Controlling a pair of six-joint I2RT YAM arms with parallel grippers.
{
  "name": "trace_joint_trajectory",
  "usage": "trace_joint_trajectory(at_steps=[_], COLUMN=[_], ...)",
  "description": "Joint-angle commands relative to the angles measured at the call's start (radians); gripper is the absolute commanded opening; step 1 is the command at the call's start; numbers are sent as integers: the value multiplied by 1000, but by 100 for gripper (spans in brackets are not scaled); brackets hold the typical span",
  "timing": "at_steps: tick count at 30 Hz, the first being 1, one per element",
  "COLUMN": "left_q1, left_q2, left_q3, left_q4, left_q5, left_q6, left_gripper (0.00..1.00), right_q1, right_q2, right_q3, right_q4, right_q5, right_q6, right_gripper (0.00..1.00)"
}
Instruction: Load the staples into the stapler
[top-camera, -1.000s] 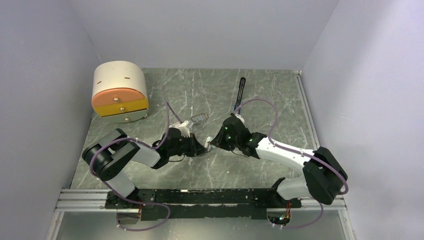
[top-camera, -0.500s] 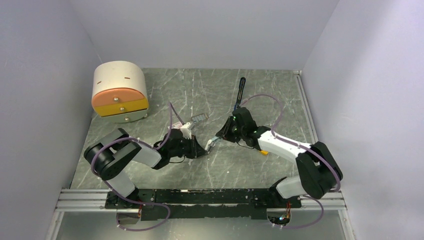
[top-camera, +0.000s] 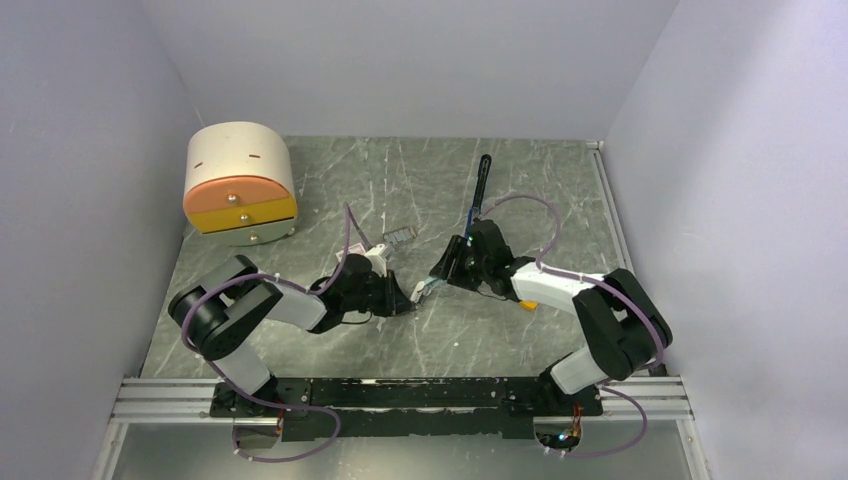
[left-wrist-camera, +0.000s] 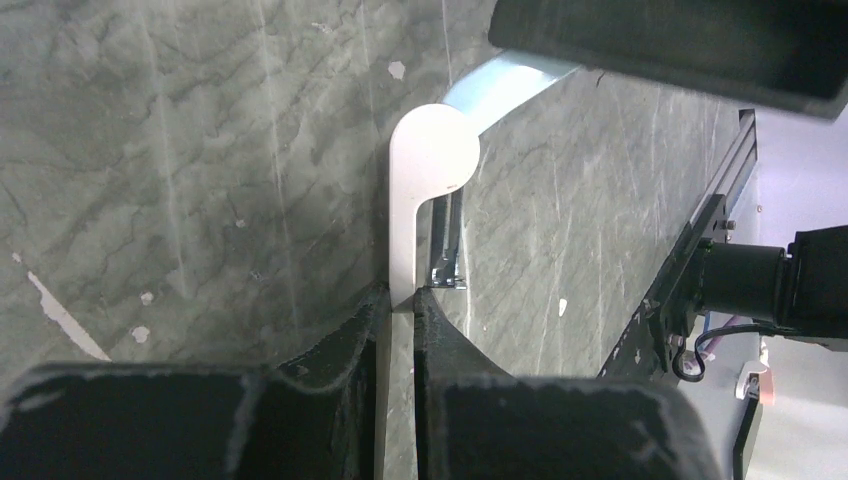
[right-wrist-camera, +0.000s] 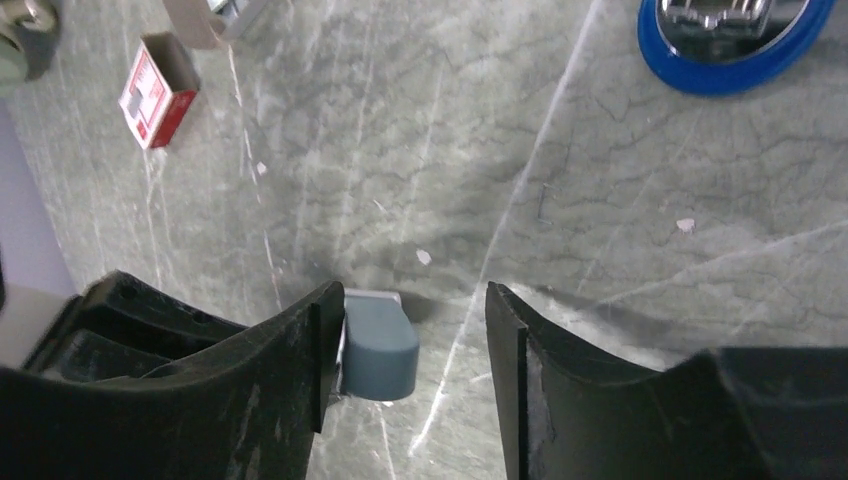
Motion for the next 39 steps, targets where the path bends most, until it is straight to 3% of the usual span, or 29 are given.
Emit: trace_joint_trajectory(at_steps=[1, 18, 26, 32, 34, 39], left_q1=[-9, -9, -9, -9, -9, -9], left_q2=[-10, 40, 42, 26, 24, -43], left_q3=[47, 54, 39, 23, 19, 8], left_q4=[-132, -99, -82, -44, -32, -74], left_q5=[-57, -28, -22, -16, -7, -50], left_q6=[19, -58, -65, -59, -58, -43], left_gripper=[5, 5, 5, 8, 15, 46], right_q1=[0, 86, 162, 178, 179, 185], right_q2=[-20, 22, 44, 49, 55, 54], right_q3=[-64, -82, -44, -8, 0, 54], right_q4=[100, 207, 107, 44, 39, -37], right_q5=[-52, -35, 161, 233, 240, 310], right_q6=[34, 125, 213, 193, 180, 99], right_gripper=[62, 74, 48, 36, 30, 21])
